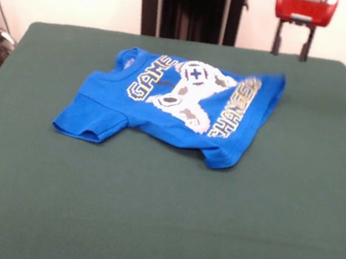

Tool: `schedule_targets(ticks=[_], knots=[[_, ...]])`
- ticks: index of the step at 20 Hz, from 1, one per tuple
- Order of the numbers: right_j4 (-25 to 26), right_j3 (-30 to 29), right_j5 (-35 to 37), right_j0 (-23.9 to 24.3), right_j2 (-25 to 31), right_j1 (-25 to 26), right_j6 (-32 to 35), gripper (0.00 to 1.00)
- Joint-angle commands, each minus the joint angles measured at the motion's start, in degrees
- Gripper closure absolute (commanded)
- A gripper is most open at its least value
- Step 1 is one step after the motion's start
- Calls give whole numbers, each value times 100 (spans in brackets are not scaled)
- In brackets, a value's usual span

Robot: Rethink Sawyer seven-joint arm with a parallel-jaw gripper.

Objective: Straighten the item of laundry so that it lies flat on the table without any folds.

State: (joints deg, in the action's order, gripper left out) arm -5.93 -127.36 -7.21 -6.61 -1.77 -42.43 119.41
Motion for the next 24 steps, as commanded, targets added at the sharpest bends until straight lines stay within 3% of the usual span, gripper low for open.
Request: schedule_targets(ticks=[1, 9, 13, 16, 18, 24], knots=[[-103, 120, -3, 287, 207, 274, 991, 0], [217, 685, 565, 741, 174, 247, 324, 0], [223, 1311, 1168, 985, 79, 139, -23, 0], [451, 1710, 1445, 1455, 456, 298, -299, 0], [574, 1858, 1533, 1657, 661, 442, -357, 0], [723, 2138, 1505, 1576, 655, 691, -67, 0]])
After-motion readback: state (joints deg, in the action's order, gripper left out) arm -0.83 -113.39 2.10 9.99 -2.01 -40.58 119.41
